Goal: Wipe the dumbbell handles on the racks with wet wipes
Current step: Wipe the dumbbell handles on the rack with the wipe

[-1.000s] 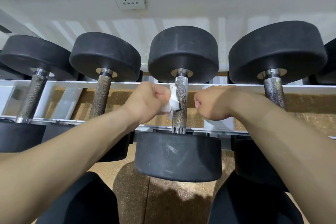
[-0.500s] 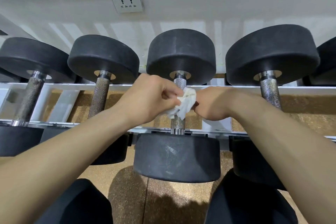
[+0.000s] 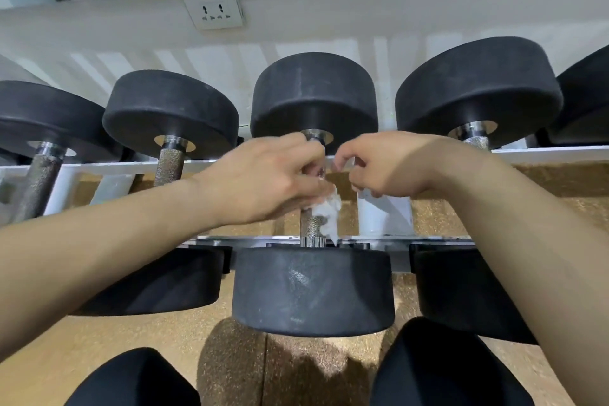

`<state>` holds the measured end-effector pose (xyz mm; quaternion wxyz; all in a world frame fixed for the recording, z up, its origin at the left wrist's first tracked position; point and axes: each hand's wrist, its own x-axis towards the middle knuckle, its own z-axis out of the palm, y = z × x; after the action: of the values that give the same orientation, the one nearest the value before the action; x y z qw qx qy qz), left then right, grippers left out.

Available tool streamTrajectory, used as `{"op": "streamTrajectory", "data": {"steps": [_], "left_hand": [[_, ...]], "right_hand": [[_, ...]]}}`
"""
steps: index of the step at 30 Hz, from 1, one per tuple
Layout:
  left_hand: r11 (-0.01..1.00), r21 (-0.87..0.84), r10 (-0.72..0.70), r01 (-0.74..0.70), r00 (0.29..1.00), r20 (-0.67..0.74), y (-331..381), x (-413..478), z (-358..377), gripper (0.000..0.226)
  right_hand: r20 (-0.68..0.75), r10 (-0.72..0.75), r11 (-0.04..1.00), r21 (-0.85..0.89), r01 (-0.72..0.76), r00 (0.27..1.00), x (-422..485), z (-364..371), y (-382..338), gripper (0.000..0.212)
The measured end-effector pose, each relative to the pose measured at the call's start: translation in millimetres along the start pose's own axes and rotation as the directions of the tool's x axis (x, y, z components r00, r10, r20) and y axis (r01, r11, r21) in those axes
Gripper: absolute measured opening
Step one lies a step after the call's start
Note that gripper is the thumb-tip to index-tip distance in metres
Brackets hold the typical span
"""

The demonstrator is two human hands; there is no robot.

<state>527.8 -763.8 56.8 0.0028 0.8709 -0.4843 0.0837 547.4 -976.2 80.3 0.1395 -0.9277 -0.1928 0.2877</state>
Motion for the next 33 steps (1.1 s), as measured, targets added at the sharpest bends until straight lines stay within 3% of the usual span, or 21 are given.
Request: {"op": "streamTrajectory", "data": {"steps": [4, 7, 8, 10, 12, 13, 15, 16, 20, 25, 29, 31, 33], "left_hand": [[0.956, -0.074, -0.292, 0.284, 0.944, -0.151, 12, 9, 13, 0.038], [0.838, -0.268, -0.524, 0.476, 0.838, -0.153, 31, 8, 13, 0.016], [0.742, -0.392, -0.626, 0.543, 0.772, -0.115, 35, 7, 10, 0.007], [0.402, -0.69, -0.765, 0.602, 0.635, 0.108, 39, 1, 0, 0.011], [0.079, -0.851, -0.748, 0.519, 0.595, 0.293, 46, -7, -12, 0.023], [0.031, -0.877, -0.766, 0.48, 0.575, 0.288, 50, -12, -16, 0.027], [0.065, -0.896, -0.88, 0.439, 0.448, 0.156, 58, -20, -17, 0.032], [0.056, -0.909, -0.924, 0.413, 0.366, 0.109, 62, -23, -15, 0.032], [-0.079, -0.952, -0.974, 0.295, 0.179, 0.136, 81, -19, -1, 0.024], [-0.102, -0.944, -0.986, 0.313, 0.096, 0.138, 84, -18, 4, 0.018], [-0.138, -0.934, -0.978, 0.33, 0.103, 0.182, 82, -18, 7, 0.014], [-0.138, -0.926, -0.976, 0.352, 0.111, 0.188, 82, -17, 6, 0.011], [-0.141, -0.92, -0.975, 0.365, 0.109, 0.192, 81, -16, 7, 0.012]], "right_hand": [[-0.086, -0.005, 0.99, 0.142, 0.017, 0.996, -2, 7, -4, 0.029], [-0.04, 0.058, 0.853, 0.52, -0.029, 0.997, -2, 20, -10, 0.025], [-0.03, 0.068, 0.787, 0.615, -0.036, 0.997, -4, 24, -13, 0.017], [-0.069, 0.089, 0.701, 0.713, -0.013, 0.994, -6, 31, -14, 0.011], [-0.162, 0.14, 0.714, 0.7, 0.014, 0.977, -6, 34, -14, 0.021], [-0.229, 0.156, 0.763, 0.646, 0.03, 0.961, -5, 33, -14, 0.02], [-0.34, 0.158, 0.841, 0.538, 0.054, 0.927, -4, 27, -13, 0.016], [-0.377, 0.178, 0.833, 0.549, 0.065, 0.909, -3, 25, -11, 0.015], [-0.3, 0.398, 0.608, 0.794, -0.004, 0.867, 10, 36, -12, 0.02], [-0.233, 0.402, 0.528, 0.849, -0.017, 0.885, 9, 62, -16, 0.023], [-0.025, 0.264, 0.629, 0.763, -0.152, 0.964, -12, 75, -12, 0.021], [-0.007, 0.276, 0.527, 0.837, -0.146, 0.961, -9, 73, -15, 0.025], [-0.09, 0.328, 0.4, 0.915, -0.052, 0.94, 2, 68, -16, 0.029]]}}
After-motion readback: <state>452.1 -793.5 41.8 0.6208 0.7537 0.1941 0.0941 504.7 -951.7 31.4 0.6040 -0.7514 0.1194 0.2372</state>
